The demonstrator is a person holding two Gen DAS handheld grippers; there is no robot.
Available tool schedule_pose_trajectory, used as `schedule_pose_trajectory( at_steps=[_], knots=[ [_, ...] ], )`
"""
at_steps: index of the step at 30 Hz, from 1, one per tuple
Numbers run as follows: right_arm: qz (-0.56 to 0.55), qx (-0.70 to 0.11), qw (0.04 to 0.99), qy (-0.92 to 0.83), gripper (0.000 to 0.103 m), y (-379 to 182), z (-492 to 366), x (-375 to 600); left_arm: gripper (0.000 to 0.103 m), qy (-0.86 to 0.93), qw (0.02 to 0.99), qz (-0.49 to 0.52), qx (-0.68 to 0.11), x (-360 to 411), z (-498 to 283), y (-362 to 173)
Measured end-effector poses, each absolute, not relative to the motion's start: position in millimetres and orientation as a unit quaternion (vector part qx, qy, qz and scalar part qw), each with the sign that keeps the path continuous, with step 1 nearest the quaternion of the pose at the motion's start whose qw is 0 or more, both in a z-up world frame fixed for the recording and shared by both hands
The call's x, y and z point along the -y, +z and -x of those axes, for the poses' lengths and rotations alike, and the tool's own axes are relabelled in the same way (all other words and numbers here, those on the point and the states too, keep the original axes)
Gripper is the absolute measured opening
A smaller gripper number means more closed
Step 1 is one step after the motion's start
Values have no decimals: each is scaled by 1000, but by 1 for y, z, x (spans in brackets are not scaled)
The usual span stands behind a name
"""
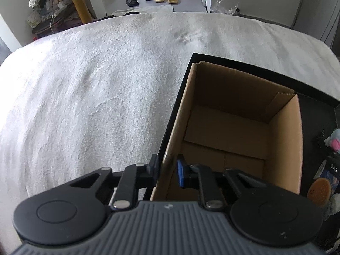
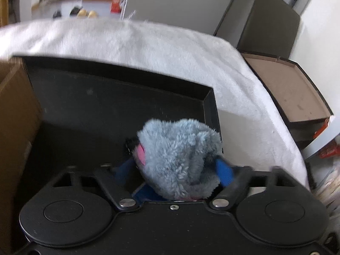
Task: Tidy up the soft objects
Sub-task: 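Move the right tool down and grasp the grey-pink plush mouse, then carry the plush mouse over the cardboard box and open the right tool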
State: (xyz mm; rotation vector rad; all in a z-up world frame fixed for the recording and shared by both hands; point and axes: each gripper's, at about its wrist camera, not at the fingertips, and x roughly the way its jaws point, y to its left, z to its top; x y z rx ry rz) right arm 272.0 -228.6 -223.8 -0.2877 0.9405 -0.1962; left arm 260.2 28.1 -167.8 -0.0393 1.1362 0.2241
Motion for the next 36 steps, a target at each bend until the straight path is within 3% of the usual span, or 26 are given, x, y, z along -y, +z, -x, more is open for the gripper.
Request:
schedule_pose_trajectory(
  at_steps=[1,2,19,36],
  knots=[
    [147,-451,876,-93,59,-224,-272,229,17,104,837,31,-536,-30,-260,-167],
    [144,-447,879,-81,46,-221,-270,230,17,103,838,37,-535,-30,-260,-165],
    [106,-383,918,9,45,-141,-229,194,15,61,835,76,-542,-54,-243,-160],
    [221,-342,903,135,46,-112,-223,108,15,40,839,106,-532,-65,-240,-161]
  ],
)
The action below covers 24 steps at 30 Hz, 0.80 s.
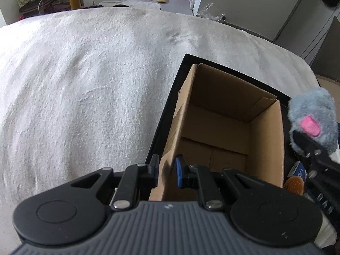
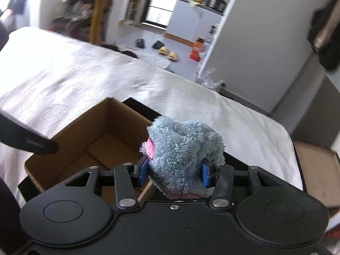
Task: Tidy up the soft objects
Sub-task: 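Carry the plush mouse over the cardboard box and open the right tool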
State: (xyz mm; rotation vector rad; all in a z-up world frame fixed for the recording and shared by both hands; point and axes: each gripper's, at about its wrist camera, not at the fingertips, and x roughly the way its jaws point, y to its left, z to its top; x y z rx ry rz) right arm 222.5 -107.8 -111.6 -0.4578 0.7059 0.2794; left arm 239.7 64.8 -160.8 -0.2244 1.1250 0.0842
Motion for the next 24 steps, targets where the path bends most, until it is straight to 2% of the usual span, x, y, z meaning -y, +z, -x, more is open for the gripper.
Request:
schedule_pose_trajectory(
  at_steps=[24],
  knots=[
    [530,-240,727,365,47,-137,-222,24,15,37,840,130,-525,-71,-245,-166]
  ],
)
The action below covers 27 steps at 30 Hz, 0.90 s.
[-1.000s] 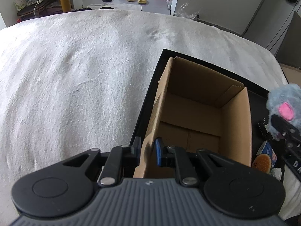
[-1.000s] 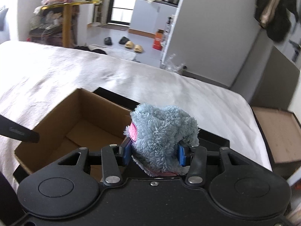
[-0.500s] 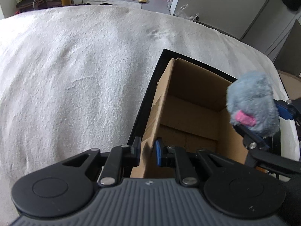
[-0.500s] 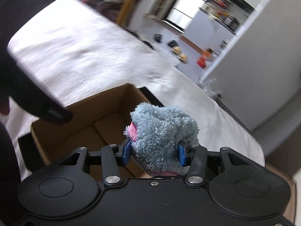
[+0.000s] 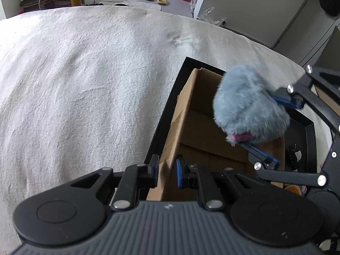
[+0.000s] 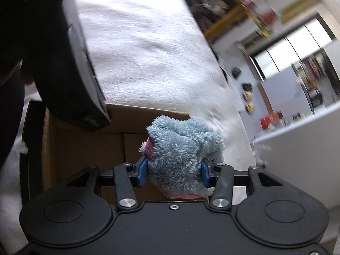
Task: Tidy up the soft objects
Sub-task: 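Carry the plush mouse over the cardboard box and open the right tool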
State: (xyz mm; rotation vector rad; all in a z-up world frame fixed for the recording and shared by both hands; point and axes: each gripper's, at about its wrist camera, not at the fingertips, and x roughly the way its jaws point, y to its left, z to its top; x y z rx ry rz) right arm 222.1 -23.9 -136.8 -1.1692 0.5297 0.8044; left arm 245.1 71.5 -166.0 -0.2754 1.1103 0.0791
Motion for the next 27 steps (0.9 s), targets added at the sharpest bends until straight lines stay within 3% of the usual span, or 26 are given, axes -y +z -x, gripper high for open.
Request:
schedule_pose_trajectory(
  at_steps=[5,8,22,27],
  knots=[
    [575,-189,701,376,61,-146,-214,19,17,40,841,136,-522,-74,-243,-165],
    [575,-188,698,383,63,-146,-215,18,18,40,841,136,-522,-73,-242,-165],
    [528,-225,738,357,63,-143,-232,26,19,46,849,94,-518,-59,-233,-156],
    [499,-245,751,356,63,-133,-233,30,30,55,846,84,-523,-56,-232,-155]
  ],
)
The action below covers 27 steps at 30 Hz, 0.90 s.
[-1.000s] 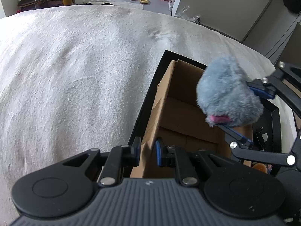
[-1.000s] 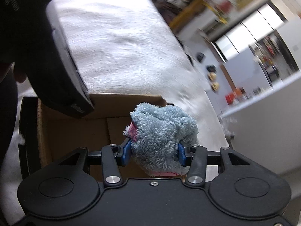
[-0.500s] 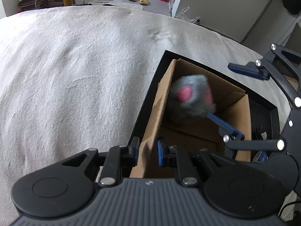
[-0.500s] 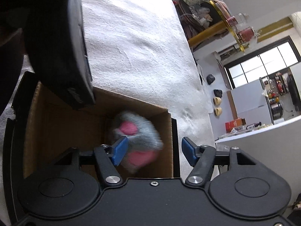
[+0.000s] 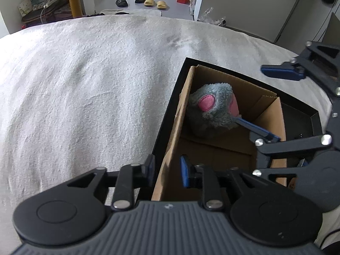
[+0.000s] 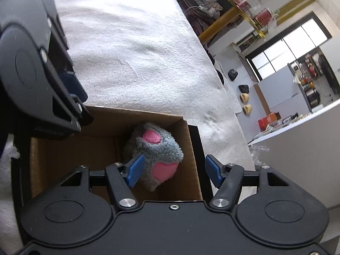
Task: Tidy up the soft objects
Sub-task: 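Carry the plush mouse over the cardboard box and open the right tool, then move the right tool back and grasp the blue plush toy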
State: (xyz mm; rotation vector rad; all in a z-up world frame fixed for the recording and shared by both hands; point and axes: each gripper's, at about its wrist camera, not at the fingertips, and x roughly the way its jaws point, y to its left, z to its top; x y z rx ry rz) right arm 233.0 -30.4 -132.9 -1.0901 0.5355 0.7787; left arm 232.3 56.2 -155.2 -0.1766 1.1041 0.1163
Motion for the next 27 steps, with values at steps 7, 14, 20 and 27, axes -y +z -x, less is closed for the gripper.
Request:
schedule_pose_trajectory(
  at_steps=[7,14,20,27],
  knots=[
    [450,-272,777,347,63,-116,-227,52,50,57,851,36,-521,-39,-230,-151],
    [399,-305,809,307,75,-113,-224,82,55,62,853,14,-519,-34,-226,-147],
    [337,-334,837,272,84,-112,-220,109,56,74,864,13,-498,-33,-217,-139],
    [254,-354,872,222,89,-111,-211,144,56,75,864,6,-497,-29,-215,-135]
  ],
)
